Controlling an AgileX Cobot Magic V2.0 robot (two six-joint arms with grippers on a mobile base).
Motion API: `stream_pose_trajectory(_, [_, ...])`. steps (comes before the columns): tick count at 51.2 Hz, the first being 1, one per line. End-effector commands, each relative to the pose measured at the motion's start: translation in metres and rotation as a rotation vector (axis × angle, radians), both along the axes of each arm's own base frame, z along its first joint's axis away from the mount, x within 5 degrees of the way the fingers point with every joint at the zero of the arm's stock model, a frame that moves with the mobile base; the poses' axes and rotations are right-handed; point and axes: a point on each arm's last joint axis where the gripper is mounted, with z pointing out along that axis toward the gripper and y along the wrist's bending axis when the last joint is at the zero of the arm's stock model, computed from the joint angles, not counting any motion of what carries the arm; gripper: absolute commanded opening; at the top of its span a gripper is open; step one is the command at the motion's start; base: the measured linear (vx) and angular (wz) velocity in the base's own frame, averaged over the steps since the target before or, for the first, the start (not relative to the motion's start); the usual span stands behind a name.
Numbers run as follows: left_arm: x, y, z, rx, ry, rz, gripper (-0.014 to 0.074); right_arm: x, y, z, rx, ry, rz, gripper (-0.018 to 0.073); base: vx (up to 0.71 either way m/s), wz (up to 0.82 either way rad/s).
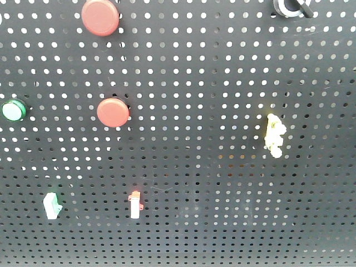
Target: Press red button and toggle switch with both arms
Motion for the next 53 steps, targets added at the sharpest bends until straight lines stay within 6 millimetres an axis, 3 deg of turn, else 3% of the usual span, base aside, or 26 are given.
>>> stream_pose_trajectory(1, [0.000,0.000,-0.004,-0.016,-0.053,-0.002,0.0001,0.008,-0.001,-0.011,0.021,-0.110,-0.020,-0.0003,0.00,0.00])
stream_pose_trajectory(9, [0.000,0.000,-0.004,-0.016,-0.053,-0.002,0.0001,0.010,0.000,-0.037,0.004,-0.094,-0.020,-0.0003,0.00,0.00])
stream_pose_trajectory(19, [0.000,0.000,-0.004,-0.016,-0.053,-0.002,0.0001,0.006,-0.001,-0.033,-0.012,-0.168,-0.020,-0.0003,0.00,0.00])
stream_pose_trajectory(53, [0.000,0.000,-0.004,-0.016,-0.053,-0.002,0.0001,0.006,-0.001,-0.033,-0.013,-0.165,-0.020,-0.0003,0.00,0.00])
